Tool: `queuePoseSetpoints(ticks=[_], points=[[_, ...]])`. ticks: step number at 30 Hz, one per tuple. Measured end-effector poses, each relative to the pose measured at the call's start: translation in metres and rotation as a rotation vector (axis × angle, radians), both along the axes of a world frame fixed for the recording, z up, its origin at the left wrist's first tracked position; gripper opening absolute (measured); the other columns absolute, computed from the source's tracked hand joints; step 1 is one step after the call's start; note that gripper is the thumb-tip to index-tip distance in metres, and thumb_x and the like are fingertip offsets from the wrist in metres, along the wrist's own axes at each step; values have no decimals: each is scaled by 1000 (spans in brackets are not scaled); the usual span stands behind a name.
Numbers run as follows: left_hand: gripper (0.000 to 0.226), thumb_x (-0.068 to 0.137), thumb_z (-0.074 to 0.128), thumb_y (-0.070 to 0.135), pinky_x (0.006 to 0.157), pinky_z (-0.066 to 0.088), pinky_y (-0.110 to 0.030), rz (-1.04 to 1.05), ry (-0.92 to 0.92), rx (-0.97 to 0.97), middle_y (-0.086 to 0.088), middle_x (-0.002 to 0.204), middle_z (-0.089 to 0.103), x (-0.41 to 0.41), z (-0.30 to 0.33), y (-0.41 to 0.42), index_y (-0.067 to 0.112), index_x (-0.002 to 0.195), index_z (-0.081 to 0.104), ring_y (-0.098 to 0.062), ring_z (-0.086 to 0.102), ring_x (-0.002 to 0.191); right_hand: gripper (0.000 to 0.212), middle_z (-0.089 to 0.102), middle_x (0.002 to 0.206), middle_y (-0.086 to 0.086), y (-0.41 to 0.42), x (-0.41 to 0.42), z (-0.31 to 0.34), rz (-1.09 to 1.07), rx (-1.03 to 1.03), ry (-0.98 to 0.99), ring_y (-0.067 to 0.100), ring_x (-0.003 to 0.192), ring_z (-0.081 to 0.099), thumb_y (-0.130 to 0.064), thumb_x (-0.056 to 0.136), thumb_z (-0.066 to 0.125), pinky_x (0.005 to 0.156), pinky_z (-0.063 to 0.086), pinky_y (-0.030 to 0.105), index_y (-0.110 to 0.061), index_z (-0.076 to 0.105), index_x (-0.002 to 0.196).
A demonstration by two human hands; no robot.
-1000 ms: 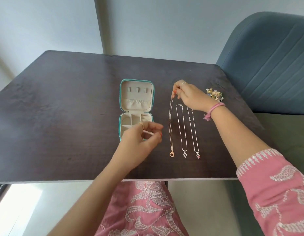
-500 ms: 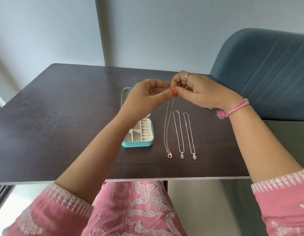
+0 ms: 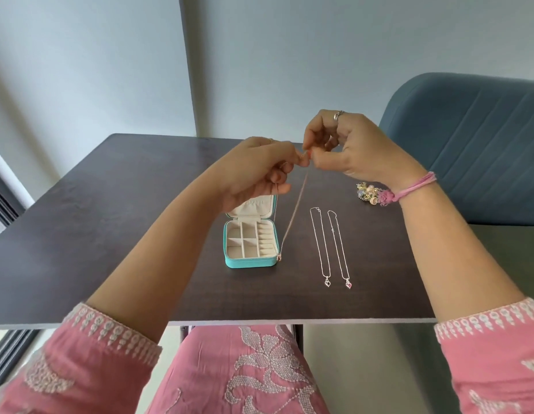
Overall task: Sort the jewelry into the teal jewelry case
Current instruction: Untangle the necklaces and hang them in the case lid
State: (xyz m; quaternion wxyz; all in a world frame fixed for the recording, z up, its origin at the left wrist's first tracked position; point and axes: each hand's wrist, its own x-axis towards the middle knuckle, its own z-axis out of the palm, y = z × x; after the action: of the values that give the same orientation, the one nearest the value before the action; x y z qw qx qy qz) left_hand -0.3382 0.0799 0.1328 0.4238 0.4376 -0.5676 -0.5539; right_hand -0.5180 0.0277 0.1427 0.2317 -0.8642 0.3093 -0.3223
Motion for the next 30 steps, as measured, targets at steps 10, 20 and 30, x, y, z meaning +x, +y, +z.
queuePoseSetpoints(ticks=[10,20,30], points=[[20,91,45,15,48,34,-19,8,338,41,4,64,42,11,5,1,14,76,58,-8,29,48,34,57,87,1,5,17,-15,132,369,-385,14,69,67,15,88,52,73,55,30,-13,63,104],[16,96,53,26,64,54,-19,109,633,-8,4,79,70,18,8,-2,16,88,64,-6,64,63,18,68,75,0,19,38,-51,3,515,-643,7,64,59,-21,77,68,77,53,31,-12,71,93],[13,94,55,15,68,55,-19,162,811,-87,-1,100,73,22,7,1,13,103,65,-7,70,83,7,68,69,-8,31,54,-73,-130,461,-740,3,62,59,-11,88,65,66,51,21,-14,71,91]])
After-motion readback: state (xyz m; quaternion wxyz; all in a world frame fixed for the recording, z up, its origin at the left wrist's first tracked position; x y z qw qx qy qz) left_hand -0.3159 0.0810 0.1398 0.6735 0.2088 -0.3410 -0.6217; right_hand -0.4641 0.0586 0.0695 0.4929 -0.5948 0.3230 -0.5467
